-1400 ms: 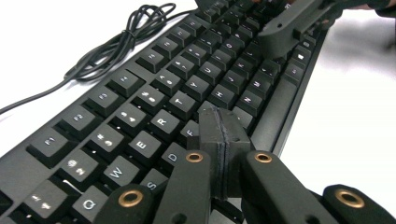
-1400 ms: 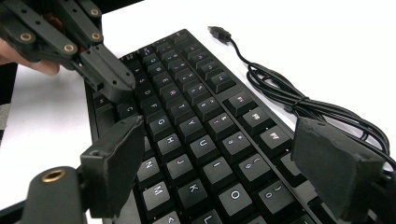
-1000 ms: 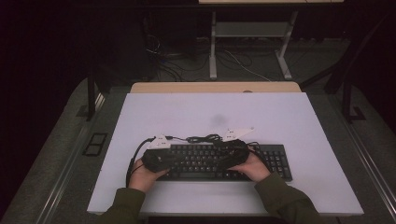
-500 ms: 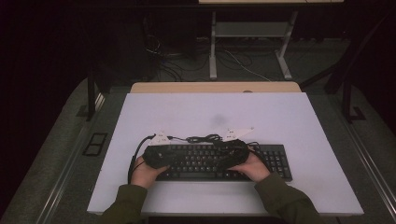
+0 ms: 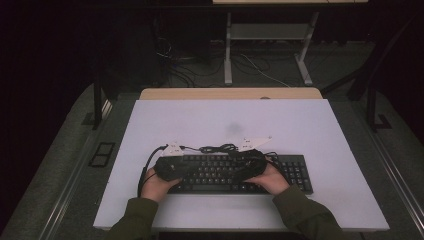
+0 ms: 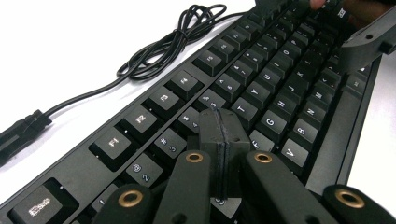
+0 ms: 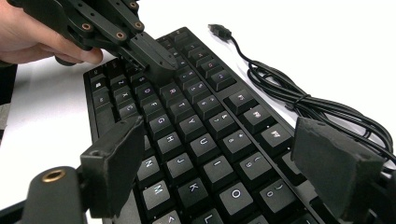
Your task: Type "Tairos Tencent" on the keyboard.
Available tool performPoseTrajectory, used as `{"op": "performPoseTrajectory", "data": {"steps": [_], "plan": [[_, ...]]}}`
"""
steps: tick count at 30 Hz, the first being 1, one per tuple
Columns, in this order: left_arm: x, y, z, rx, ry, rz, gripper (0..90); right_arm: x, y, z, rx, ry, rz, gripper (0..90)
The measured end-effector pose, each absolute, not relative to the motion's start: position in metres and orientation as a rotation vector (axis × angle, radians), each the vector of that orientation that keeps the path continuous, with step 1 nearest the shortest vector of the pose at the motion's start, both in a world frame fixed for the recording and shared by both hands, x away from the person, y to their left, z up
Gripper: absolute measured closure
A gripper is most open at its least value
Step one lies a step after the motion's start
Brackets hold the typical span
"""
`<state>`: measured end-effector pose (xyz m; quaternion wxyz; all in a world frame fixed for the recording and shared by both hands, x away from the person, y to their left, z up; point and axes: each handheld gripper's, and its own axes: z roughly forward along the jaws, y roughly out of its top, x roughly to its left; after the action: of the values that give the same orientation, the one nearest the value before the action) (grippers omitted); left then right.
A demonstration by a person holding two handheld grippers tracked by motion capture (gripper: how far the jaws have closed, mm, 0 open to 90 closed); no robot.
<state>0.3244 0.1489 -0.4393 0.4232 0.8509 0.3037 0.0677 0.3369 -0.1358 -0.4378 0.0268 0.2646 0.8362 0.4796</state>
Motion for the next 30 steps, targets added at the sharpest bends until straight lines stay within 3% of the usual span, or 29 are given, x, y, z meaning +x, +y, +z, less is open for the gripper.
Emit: {"op": "performPoseTrajectory", "data": {"steps": [30], "plan": [[0.3222,0.1535,-0.4335,2.082,0.777,0.174,89.2,0.3375,-0.1369,-0.4364,0.817,2.569,1.538,17.1]]}}
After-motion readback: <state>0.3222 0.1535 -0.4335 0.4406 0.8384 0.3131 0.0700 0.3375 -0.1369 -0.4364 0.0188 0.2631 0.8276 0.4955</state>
